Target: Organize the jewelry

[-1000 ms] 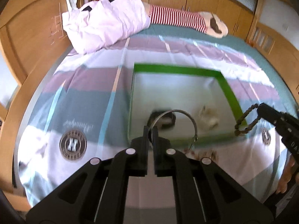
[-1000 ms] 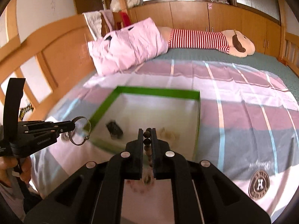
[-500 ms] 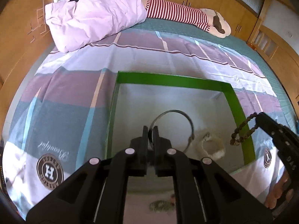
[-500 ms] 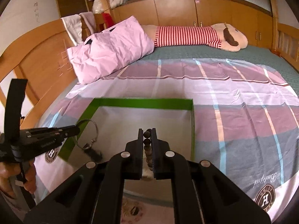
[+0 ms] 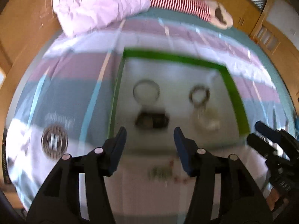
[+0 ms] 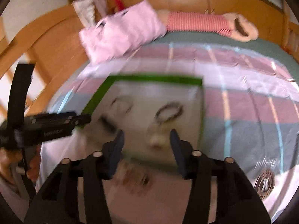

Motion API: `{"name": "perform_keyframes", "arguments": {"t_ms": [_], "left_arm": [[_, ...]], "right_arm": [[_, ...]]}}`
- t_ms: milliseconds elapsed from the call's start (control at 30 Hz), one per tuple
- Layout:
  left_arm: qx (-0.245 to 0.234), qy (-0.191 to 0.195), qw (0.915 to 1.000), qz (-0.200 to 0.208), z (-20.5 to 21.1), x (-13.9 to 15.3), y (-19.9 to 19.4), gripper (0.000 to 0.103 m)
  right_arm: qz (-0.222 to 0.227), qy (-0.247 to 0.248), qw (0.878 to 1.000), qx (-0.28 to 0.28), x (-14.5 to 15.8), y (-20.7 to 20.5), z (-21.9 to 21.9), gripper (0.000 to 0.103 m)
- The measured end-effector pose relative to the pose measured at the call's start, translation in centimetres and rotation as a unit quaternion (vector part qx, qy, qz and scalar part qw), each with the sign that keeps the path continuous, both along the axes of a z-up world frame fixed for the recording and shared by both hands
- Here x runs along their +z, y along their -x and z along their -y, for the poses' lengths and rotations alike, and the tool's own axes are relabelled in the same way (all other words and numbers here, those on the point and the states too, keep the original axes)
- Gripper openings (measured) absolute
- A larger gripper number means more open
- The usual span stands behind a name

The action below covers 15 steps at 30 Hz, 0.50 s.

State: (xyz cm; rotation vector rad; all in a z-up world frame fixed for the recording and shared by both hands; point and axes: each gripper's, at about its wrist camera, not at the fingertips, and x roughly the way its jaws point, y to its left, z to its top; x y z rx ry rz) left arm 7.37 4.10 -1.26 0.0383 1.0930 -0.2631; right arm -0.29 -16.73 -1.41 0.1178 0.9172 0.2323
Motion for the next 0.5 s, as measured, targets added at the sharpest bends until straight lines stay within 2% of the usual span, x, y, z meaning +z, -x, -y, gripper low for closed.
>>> {"name": "perform_keyframes", "arguments": {"t_ms": [33,100,133,233,367,467,500], "left_arm": [[-0.002,-0.004,1.0000,-0.005,-0.1,-0.4,0.7,0.055],[-0.012,-0.026,0.9993,-0.022,-0.1,-1.9,2.6,0.058],[-0.016,-0.039,0.9986,-0.032,0.1,-2.8,3.2,0.059],[-0.023,-0.055,0.9970,-0.049,0.6,-4.4,3.7,0.059],[-0.021,-0.062,0.9966,-0.051,1.1,-5.1,3.4,0.068],[-0.027,-0.065,0.9961,-0.054,1.4,-5.3,3.7,0.069],[-0.027,-0.067,0.9959,-0.054,1.5,-5.3,3.6,0.070]], "right_arm": [[-0.020,0.010,1.000,0.006,-1.2,0.5,-0.4,0.034],[-0.055,0.020,0.998,0.001,-3.4,0.6,-0.8,0.029],[-0.079,0.023,0.997,-0.010,-4.9,0.3,-0.8,0.029],[-0.114,0.034,0.993,-0.024,-7.3,-0.6,-0.9,0.029],[-0.138,0.059,0.988,-0.021,-9.5,-1.2,-1.7,0.030],[-0.154,0.101,0.983,0.003,-9.4,-0.7,-2.9,0.029],[-0.166,0.105,0.980,0.019,-9.3,-0.4,-3.2,0.025]]}}
